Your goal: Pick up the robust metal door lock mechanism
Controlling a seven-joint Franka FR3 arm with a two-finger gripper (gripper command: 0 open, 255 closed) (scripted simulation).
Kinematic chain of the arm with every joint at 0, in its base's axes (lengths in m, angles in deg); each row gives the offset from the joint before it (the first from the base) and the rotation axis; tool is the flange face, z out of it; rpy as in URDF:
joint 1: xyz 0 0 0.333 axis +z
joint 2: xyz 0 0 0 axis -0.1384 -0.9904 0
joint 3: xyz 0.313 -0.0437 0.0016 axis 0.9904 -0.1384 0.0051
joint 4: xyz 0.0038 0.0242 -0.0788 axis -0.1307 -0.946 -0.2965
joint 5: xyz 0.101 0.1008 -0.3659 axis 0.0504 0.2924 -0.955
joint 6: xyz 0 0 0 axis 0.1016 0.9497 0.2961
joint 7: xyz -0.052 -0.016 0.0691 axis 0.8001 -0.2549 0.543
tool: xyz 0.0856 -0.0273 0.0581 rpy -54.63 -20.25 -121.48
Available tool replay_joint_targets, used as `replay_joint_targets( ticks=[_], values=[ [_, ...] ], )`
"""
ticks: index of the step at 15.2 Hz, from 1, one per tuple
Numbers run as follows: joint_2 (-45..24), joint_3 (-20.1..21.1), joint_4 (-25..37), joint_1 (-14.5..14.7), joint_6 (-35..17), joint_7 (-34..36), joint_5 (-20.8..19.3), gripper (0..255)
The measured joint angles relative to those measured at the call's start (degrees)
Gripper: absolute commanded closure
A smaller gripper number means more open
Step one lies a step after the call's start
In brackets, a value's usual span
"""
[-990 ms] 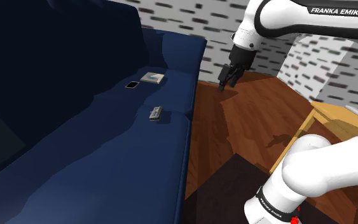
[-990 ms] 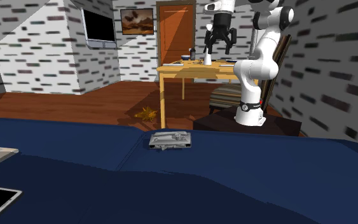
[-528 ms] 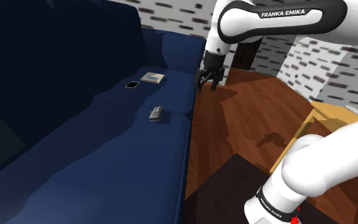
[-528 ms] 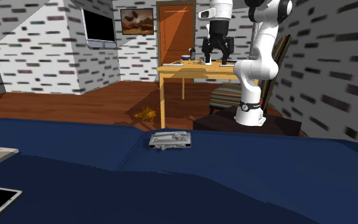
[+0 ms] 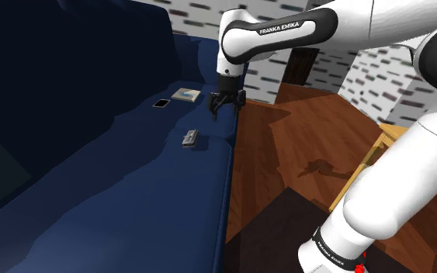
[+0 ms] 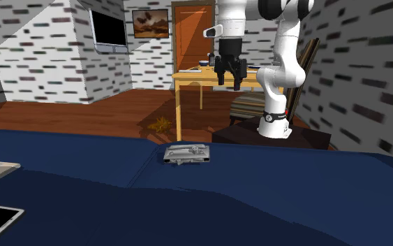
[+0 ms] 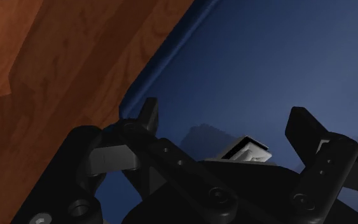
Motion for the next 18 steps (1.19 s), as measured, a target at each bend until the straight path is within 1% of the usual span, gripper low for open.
replay_joint_targets(
  ticks=[5, 7, 9, 11, 14, 15, 18],
  values=[
    [-13.47, 0.73, 10.64, 0.36, 1.07, 7.38, -1.37, 0],
    [-19.56, 0.69, 17.02, 0.8, 2.88, 10.14, -1.89, 0],
    [-24.79, 0.47, 20.98, 1.27, 3.16, 12.75, -2.19, 0],
    [-29.67, 0.04, 26.2, 1.56, 4.98, 14.79, -2.33, 0],
    [-39.33, -0.71, 37.69, 2.31, 8.94, 17.86, -2.42, 0],
    [-42.06, -1.04, 40.41, 2.29, 9.68, 18.55, -2.36, 0],
    [-50.72, -1.77, 51.44, 2.83, 13.93, 20.95, -2.05, 0]
  ],
)
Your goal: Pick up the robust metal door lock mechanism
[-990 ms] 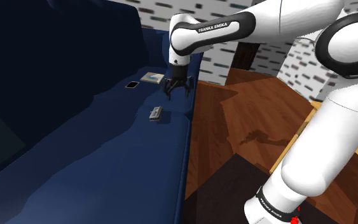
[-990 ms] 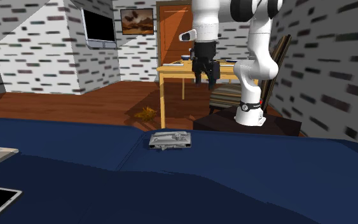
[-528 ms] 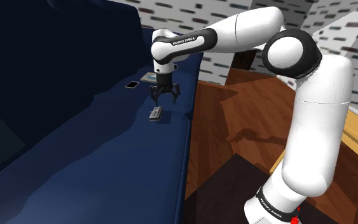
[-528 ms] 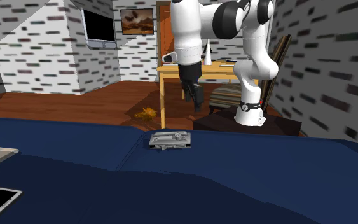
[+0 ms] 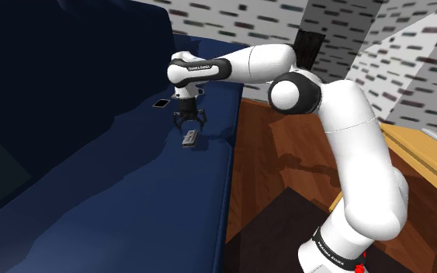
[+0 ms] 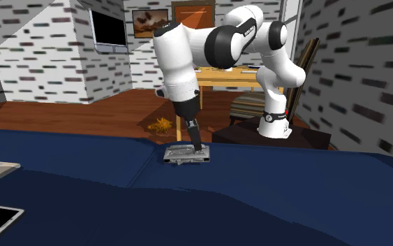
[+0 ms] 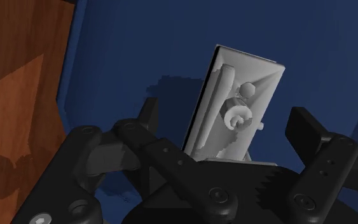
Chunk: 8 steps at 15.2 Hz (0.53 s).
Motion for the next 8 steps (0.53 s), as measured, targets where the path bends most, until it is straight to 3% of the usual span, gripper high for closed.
replay_joint_targets(
  ticks=[2, 8],
  values=[
    [-2.49, -0.15, 2.68, 0.16, 0.52, 0.45, 0.03, 0],
    [-4.38, -0.25, 1.25, 0.16, -2.67, 0.69, -0.03, 0]
  ],
)
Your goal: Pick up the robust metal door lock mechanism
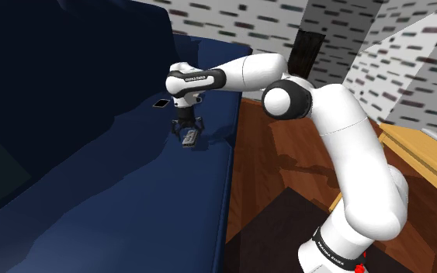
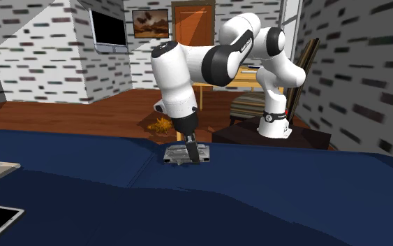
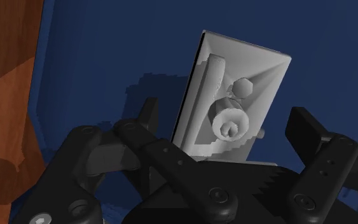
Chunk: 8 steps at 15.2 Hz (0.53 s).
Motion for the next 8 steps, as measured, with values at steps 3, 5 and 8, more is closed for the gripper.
replay_joint_targets(
  ticks=[3, 5, 8],
  values=[
    [-0.23, 0.0, 0.06, 0.05, -0.22, 0.06, -0.01, 255],
    [-0.23, 0.01, 0.09, 0.06, -0.23, 0.06, 0.0, 255],
    [-0.26, 0.02, 0.15, 0.06, -0.2, 0.05, 0.0, 255]
  ],
)
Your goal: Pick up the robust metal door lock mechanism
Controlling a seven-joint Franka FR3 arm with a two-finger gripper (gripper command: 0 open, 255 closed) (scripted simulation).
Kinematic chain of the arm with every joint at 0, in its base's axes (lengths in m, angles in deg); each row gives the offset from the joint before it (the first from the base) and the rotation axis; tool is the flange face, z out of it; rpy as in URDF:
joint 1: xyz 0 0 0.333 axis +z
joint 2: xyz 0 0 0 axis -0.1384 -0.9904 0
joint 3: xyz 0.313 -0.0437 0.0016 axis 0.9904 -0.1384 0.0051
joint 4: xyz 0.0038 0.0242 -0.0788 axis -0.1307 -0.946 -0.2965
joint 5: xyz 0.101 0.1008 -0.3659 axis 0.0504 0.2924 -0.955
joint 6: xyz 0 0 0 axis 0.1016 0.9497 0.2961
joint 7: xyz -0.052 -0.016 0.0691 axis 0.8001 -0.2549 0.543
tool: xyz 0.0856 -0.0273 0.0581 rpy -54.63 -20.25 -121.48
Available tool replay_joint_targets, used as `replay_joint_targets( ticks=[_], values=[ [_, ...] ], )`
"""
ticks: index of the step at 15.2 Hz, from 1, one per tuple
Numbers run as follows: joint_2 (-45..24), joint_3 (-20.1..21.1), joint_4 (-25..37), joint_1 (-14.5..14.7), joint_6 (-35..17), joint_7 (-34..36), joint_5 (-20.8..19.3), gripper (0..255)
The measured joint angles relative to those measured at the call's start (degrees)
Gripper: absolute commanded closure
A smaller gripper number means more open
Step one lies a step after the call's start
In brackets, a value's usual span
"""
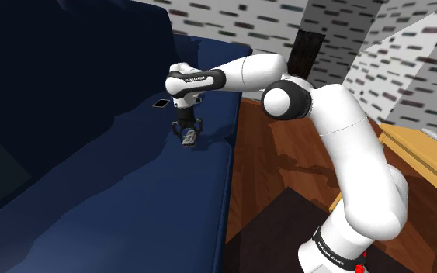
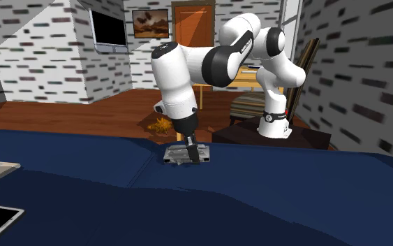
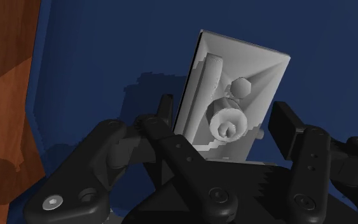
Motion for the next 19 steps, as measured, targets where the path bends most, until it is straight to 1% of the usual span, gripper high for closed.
replay_joint_targets(
  ticks=[4, 7, 19],
  values=[
    [0.16, 0.0, -0.05, -0.03, 0.13, -0.03, 0.01, 255],
    [0.74, 0.0, 0.76, -0.06, 1.56, -0.11, 0.03, 255],
    [2.41, 0.05, 6.8, 0.05, 9.24, -0.35, 0.15, 255]
  ],
)
